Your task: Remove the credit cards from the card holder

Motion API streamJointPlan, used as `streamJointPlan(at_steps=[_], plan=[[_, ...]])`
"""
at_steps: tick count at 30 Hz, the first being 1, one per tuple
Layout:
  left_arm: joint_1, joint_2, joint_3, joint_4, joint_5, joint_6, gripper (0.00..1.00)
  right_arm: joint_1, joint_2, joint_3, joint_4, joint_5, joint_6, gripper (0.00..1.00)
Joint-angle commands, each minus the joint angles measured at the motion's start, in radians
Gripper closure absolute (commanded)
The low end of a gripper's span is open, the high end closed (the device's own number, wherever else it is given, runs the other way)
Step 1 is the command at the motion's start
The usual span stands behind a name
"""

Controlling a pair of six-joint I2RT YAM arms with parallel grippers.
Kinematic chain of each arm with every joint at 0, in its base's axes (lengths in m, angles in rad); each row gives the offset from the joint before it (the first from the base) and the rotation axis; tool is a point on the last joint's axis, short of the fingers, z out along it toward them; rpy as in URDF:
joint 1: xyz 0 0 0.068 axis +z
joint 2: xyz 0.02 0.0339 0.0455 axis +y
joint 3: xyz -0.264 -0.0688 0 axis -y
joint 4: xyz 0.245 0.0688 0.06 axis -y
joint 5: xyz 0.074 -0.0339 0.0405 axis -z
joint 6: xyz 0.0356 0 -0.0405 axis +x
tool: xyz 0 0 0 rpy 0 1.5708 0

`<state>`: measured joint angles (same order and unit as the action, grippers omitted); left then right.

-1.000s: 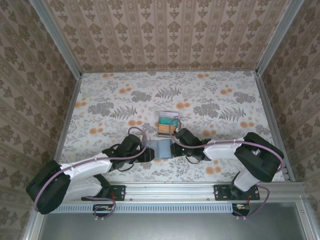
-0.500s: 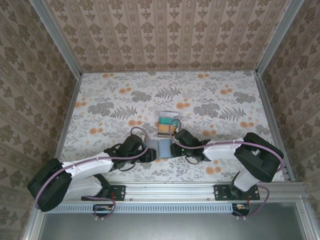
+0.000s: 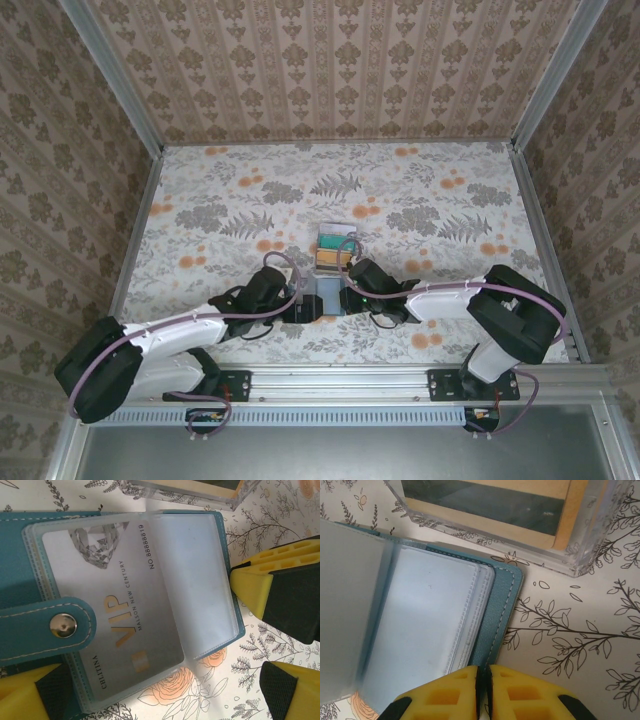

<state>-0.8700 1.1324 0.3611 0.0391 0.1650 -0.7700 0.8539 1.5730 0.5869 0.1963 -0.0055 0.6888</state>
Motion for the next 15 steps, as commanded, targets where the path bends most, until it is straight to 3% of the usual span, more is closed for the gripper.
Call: streamJointPlan(at_steps=[1,9,15], plan=[[-0.011,-0.009,0.027,0.011,0.031,0.019,0.0,0.023,0.041,0.001,-0.011,-0.033,0.018,0.85],[-0.014,-0.016,0.035,-0.02,0.015,0.023,0.0,0.024,0.029,0.001,-0.032,-0.014,0.026,0.84],[-0.015,-0.027,0.04,-0.043,0.005,0.029,0.0,0.024,-0.049,-0.006,-0.102,0.085,0.041,0.76]])
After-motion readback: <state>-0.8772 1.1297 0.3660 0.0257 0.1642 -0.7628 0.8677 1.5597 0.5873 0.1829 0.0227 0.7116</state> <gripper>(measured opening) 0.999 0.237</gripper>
